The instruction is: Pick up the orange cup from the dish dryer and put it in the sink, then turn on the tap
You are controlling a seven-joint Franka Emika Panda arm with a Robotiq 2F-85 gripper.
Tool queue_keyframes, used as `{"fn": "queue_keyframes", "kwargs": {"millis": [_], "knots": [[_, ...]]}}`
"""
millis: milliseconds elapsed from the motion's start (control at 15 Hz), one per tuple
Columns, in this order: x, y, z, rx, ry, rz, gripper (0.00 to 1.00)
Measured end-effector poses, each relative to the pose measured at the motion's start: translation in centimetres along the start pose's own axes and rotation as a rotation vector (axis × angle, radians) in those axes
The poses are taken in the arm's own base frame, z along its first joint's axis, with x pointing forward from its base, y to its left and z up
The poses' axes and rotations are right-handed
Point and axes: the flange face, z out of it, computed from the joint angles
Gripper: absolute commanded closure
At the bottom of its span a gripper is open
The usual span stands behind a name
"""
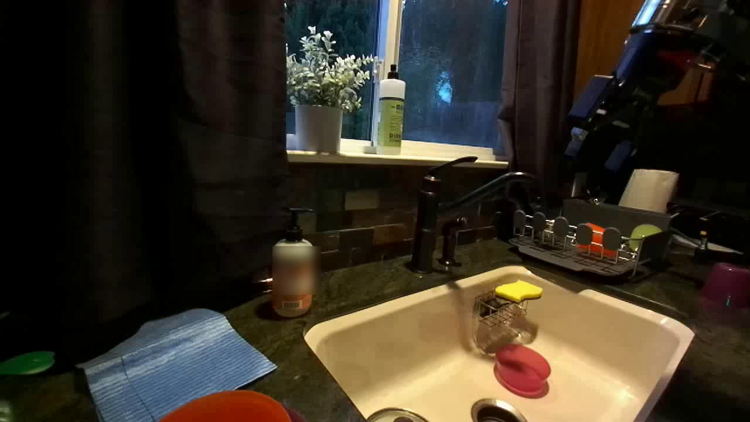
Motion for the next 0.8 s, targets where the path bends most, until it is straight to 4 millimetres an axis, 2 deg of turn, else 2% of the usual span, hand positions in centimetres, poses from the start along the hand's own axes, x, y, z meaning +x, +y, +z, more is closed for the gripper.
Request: {"fn": "queue_keyframes", "kwargs": {"millis": [600,733,800], "knots": [[0.0,0.0,0.1,-0.001,-0.001,0.0,0.0],[0.5,0.9,-0.1,-0.017,0.01,0.058,0.0],[1.1,2.2,-0.3,-0.033,0.021,0.108,0.0]]}}
